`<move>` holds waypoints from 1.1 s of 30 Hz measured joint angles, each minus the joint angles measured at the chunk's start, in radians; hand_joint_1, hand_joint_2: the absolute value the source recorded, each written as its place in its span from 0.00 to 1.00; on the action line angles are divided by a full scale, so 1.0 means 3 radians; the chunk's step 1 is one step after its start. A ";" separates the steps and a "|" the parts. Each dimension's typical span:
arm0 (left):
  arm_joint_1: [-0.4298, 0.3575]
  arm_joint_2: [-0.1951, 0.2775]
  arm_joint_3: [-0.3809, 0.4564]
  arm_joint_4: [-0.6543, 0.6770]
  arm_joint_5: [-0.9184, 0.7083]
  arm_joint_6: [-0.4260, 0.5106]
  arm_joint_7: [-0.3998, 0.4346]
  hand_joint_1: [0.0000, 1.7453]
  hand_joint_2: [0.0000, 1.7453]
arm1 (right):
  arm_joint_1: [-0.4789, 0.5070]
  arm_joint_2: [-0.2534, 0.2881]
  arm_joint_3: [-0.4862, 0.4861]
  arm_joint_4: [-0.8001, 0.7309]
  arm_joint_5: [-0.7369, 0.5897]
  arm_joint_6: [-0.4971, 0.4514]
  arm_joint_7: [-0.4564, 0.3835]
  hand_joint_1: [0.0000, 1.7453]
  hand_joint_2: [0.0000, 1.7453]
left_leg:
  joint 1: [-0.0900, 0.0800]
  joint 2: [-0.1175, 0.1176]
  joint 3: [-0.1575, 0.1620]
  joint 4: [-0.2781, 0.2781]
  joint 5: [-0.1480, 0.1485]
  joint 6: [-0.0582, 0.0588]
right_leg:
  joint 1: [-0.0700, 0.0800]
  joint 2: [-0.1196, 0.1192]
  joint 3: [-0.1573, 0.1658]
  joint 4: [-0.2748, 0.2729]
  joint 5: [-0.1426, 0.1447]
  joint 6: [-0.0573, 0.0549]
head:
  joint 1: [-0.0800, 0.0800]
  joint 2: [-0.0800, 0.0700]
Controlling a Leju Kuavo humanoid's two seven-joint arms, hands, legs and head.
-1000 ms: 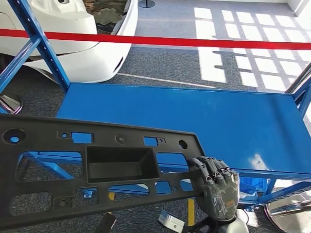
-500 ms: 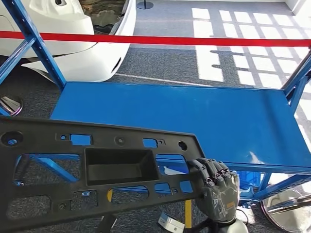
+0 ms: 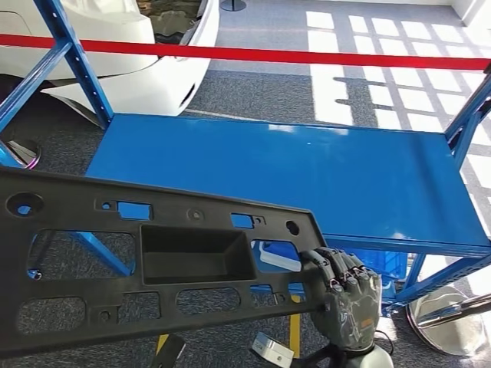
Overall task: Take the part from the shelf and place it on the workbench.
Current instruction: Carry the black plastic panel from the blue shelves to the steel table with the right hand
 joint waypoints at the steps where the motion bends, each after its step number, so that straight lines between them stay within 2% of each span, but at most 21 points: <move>1: 0.0003 -0.0002 0.0001 0.0000 -0.0001 0.0000 0.0001 0.00 1.00 | 0.0004 0.0003 -0.0003 -0.0001 -0.0006 0.0000 -0.0007 1.00 1.00 | 0.0002 0.0006 -0.0021 -0.0001 0.0027 0.0015 | -0.0006 0.0004 -0.0013 0.0019 -0.0029 0.0021 | 0.0001 0.0000; 3: 0.0004 -0.0008 0.0003 0.0000 -0.0005 -0.0001 0.0002 0.00 1.00 | 0.0014 0.0005 -0.0007 -0.0001 -0.0017 -0.0001 -0.0021 1.00 1.00 | 0.0012 0.0023 -0.0080 -0.0009 0.0095 0.0057 | -0.0016 0.0011 -0.0074 0.0206 -0.0251 0.0056 | 0.0008 0.0000; 5: 0.0001 -0.0009 0.0004 0.0000 -0.0013 -0.0001 0.0002 0.00 1.00 | 0.0024 0.0006 -0.0009 0.0000 -0.0023 -0.0001 -0.0032 1.00 1.00 | 0.0004 0.0031 -0.0161 -0.0002 0.0157 0.0084 | -0.0021 0.0012 -0.0164 0.0608 -0.0568 0.0084 | 0.0014 0.0000; 6: 0.0002 -0.0009 0.0004 0.0000 -0.0017 0.0000 0.0002 0.00 1.00 | 0.0029 0.0006 -0.0010 0.0000 -0.0025 -0.0001 -0.0036 1.00 1.00 | 0.0001 0.0034 -0.0206 0.0006 0.0186 0.0086 | -0.0024 0.0012 -0.0188 0.0797 -0.0657 0.0095 | 0.0014 0.0000; 7: 0.0002 -0.0009 0.0005 0.0000 -0.0022 0.0001 0.0002 0.00 1.00 | 0.0033 0.0006 -0.0011 0.0000 -0.0027 -0.0001 -0.0037 1.00 1.00 | -0.0001 0.0037 -0.0253 0.0018 0.0213 0.0087 | -0.0025 0.0011 -0.0172 0.0906 -0.0670 0.0103 | 0.0014 0.0000; 9: 0.0003 -0.0009 0.0006 0.0000 -0.0029 0.0001 0.0002 0.00 1.00 | 0.0037 0.0008 -0.0013 0.0000 -0.0031 -0.0001 -0.0039 1.00 1.00 | -0.0005 0.0038 -0.0339 0.0045 0.0258 0.0081 | -0.0023 0.0012 0.0021 0.0772 -0.0532 0.0098 | 0.0014 0.0000; 11: 0.0002 -0.0015 0.0006 0.0000 -0.0034 0.0001 0.0002 0.00 1.00 | 0.0036 0.0011 -0.0014 -0.0004 -0.0036 -0.0001 -0.0047 1.00 1.00 | -0.0016 0.0035 -0.0398 0.0068 0.0296 0.0067 | -0.0011 0.0014 0.0368 0.0290 -0.0409 0.0055 | 0.0013 0.0000; 13: 0.0001 -0.0024 0.0007 0.0000 -0.0036 0.0001 0.0002 0.00 1.00 | 0.0035 0.0017 -0.0014 -0.0013 -0.0039 -0.0002 -0.0059 1.00 1.00 | -0.0022 0.0033 -0.0437 0.0080 0.0342 0.0037 | 0.0008 0.0015 0.0598 -0.0086 -0.0406 0.0005 | 0.0010 0.0000; 14: 0.0001 -0.0027 0.0007 0.0000 -0.0037 0.0000 0.0002 0.00 1.00 | 0.0036 0.0019 -0.0015 -0.0017 -0.0041 -0.0002 -0.0063 1.00 1.00 | -0.0022 0.0034 -0.0455 0.0083 0.0367 0.0018 | 0.0018 0.0015 0.0630 -0.0162 -0.0413 -0.0012 | 0.0009 0.0000; 16: 0.0005 -0.0028 0.0008 0.0000 -0.0037 -0.0002 0.0002 0.00 1.00 | 0.0036 0.0027 -0.0018 -0.0018 -0.0045 -0.0002 -0.0069 1.00 1.00 | -0.0016 0.0032 -0.0491 0.0091 0.0376 -0.0019 | 0.0011 0.0006 0.0604 -0.0203 -0.0380 -0.0050 | 0.0009 0.0000; 17: 0.0007 -0.0028 0.0009 0.0000 -0.0038 -0.0002 0.0002 0.00 1.00 | 0.0036 0.0032 -0.0021 -0.0018 -0.0049 -0.0002 -0.0073 1.00 1.00 | -0.0015 0.0029 -0.0520 0.0139 0.0309 -0.0036 | 0.0004 -0.0002 0.0578 -0.0216 -0.0353 -0.0075 | 0.0007 0.0000; 19: 0.0007 -0.0027 0.0010 0.0000 -0.0040 0.0000 0.0002 0.00 1.00 | 0.0036 0.0046 -0.0029 -0.0018 -0.0056 -0.0002 -0.0083 1.00 1.00 | -0.0007 0.0023 -0.0611 0.0414 0.0025 -0.0067 | -0.0008 -0.0020 0.0501 -0.0218 -0.0294 -0.0112 | 0.0001 0.0000; 21: 0.0007 -0.0026 0.0011 0.0000 -0.0045 0.0000 0.0002 0.00 1.00 | 0.0040 0.0054 -0.0035 -0.0018 -0.0064 -0.0002 -0.0090 1.00 1.00 | 0.0007 0.0023 -0.0704 0.0838 -0.0230 -0.0093 | -0.0008 -0.0029 0.0398 -0.0185 -0.0239 -0.0122 | -0.0001 0.0000; 22: 0.0007 -0.0025 0.0011 0.0000 -0.0048 0.0000 0.0002 0.00 1.00 | 0.0041 0.0056 -0.0038 -0.0018 -0.0067 -0.0002 -0.0092 1.00 1.00 | 0.0015 0.0022 -0.0711 0.0980 -0.0253 -0.0106 | -0.0008 -0.0033 0.0341 -0.0162 -0.0212 -0.0118 | 0.0000 0.0000; 23: 0.0007 -0.0024 0.0012 0.0000 -0.0052 0.0000 0.0002 0.00 1.00 | 0.0042 0.0058 -0.0040 -0.0018 -0.0071 -0.0002 -0.0097 1.00 1.00 | 0.0025 0.0023 -0.0672 0.1017 -0.0202 -0.0117 | -0.0012 -0.0035 0.0280 -0.0134 -0.0188 -0.0110 | 0.0000 0.0000; 24: 0.0005 -0.0023 0.0012 0.0000 -0.0056 0.0000 0.0002 0.00 1.00 | 0.0043 0.0061 -0.0044 -0.0017 -0.0077 -0.0002 -0.0104 1.00 1.00 | 0.0036 0.0023 -0.0582 0.0938 -0.0106 -0.0128 | -0.0017 -0.0036 0.0218 -0.0101 -0.0167 -0.0098 | 0.0000 0.0000; 26: -0.0001 -0.0022 0.0012 0.0000 -0.0063 0.0000 0.0002 0.00 1.00 | 0.0044 0.0069 -0.0049 -0.0018 -0.0096 -0.0002 -0.0125 1.00 1.00 | 0.0058 0.0020 -0.0289 0.0536 0.0022 -0.0151 | -0.0022 -0.0032 0.0104 -0.0020 -0.0137 -0.0067 | -0.0003 0.0000; 28: -0.0007 -0.0022 0.0012 0.0000 -0.0071 -0.0001 0.0000 0.00 1.00 | 0.0048 0.0085 -0.0058 -0.0022 -0.0121 -0.0003 -0.0154 1.00 1.00 | 0.0061 0.0010 -0.0078 0.0188 -0.0015 -0.0130 | -0.0016 -0.0029 0.0024 0.0045 -0.0102 -0.0025 | -0.0002 0.0000; 31: 0.0001 -0.0023 0.0013 0.0000 -0.0087 -0.0003 -0.0002 0.00 1.00 | 0.0064 0.0114 -0.0082 -0.0029 -0.0161 -0.0004 -0.0217 1.00 1.00 | 0.0040 0.0008 -0.0087 0.0105 -0.0012 -0.0036 | -0.0025 -0.0027 -0.0022 0.0059 -0.0044 0.0041 | -0.0001 0.0000; 32: 0.0003 -0.0024 0.0014 0.0000 -0.0092 -0.0003 -0.0002 0.00 1.00 | 0.0072 0.0123 -0.0093 -0.0031 -0.0184 -0.0003 -0.0246 1.00 1.00 | 0.0040 0.0015 -0.0116 0.0105 0.0021 0.0000 | -0.0032 -0.0023 -0.0038 0.0089 -0.0099 0.0059 | 0.0003 0.0000; 33: 0.0003 -0.0024 0.0015 0.0000 -0.0097 -0.0004 -0.0004 0.00 1.00 | 0.0082 0.0133 -0.0109 -0.0031 -0.0222 -0.0003 -0.0285 1.00 1.00 | 0.0041 0.0023 -0.0152 0.0102 0.0059 0.0031 | -0.0038 -0.0020 -0.0064 0.0173 -0.0220 0.0073 | 0.0005 0.0000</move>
